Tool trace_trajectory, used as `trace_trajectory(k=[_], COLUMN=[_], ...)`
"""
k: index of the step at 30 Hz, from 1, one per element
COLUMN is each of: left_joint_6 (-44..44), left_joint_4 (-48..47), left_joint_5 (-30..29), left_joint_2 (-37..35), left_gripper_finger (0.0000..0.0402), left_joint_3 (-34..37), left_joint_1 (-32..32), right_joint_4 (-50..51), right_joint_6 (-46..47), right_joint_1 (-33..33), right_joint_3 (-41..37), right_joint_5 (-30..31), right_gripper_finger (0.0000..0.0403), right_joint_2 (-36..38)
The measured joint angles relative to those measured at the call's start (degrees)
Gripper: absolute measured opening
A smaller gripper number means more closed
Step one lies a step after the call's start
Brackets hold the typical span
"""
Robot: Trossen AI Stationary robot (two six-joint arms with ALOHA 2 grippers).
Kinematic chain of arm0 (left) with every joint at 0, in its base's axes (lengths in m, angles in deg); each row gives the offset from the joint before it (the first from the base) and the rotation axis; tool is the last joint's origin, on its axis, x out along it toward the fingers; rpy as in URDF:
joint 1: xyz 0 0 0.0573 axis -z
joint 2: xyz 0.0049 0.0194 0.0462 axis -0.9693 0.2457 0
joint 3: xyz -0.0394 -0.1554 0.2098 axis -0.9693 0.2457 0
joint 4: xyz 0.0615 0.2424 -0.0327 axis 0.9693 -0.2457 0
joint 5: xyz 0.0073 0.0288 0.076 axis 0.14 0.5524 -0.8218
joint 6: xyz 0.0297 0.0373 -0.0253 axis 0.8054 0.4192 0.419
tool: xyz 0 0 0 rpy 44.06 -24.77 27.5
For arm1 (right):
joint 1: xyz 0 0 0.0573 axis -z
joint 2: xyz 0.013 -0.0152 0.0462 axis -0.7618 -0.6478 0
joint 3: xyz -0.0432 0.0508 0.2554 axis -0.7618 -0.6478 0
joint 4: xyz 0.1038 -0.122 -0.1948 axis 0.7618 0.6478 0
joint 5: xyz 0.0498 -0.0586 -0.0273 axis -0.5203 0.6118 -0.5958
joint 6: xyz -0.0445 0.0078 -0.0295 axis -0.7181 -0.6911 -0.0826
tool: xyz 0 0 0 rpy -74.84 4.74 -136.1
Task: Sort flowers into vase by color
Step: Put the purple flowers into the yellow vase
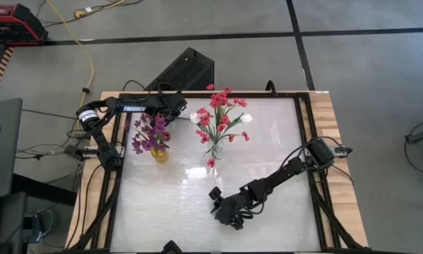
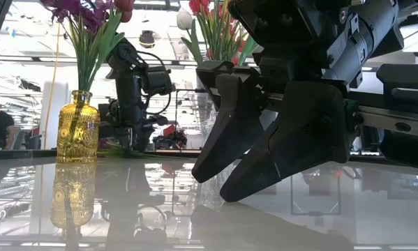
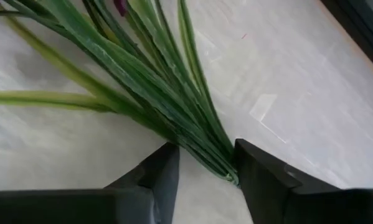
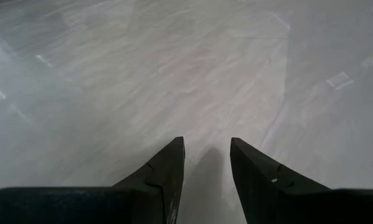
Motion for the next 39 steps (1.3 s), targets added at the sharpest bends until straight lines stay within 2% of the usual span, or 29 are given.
trace_trajectory(k=[9,16,20,24,31,36,39], left_joint_6=[0.5,0.7,2.8,14.3,37.6,57.2,67.0], left_joint_4=[2.7,9.8,13.1,18.1,22.4,22.2,18.8], left_joint_5=[0.2,-0.1,-0.2,-0.8,-7.8,-13.2,-17.9], left_joint_2=[0.0,-0.3,-3.4,-9.1,-25.1,-39.4,-47.3], left_gripper_finger=[0.0011,0.0011,0.0008,0.0007,0.0007,0.0006,0.0006], left_joint_3=[0.0,0.0,-0.1,-0.1,-0.2,-0.2,-0.2], left_joint_1=[0.6,1.2,2.0,3.1,3.3,3.8,5.1], right_joint_4=[0.0,0.0,0.0,0.0,0.0,0.0,0.0], right_joint_6=[0.0,0.0,0.0,0.0,0.0,0.0,0.0], right_joint_1=[0.0,0.0,0.0,0.0,0.0,0.0,0.0], right_joint_3=[0.0,0.0,0.0,0.0,0.0,0.0,0.0], right_joint_5=[0.0,0.0,0.0,0.0,0.0,0.0,0.0], right_gripper_finger=[0.0159,0.0159,0.0159,0.0159,0.0159,0.0159,0.0159], right_joint_2=[0.0,0.0,0.0,0.0,0.0,0.0,0.0])
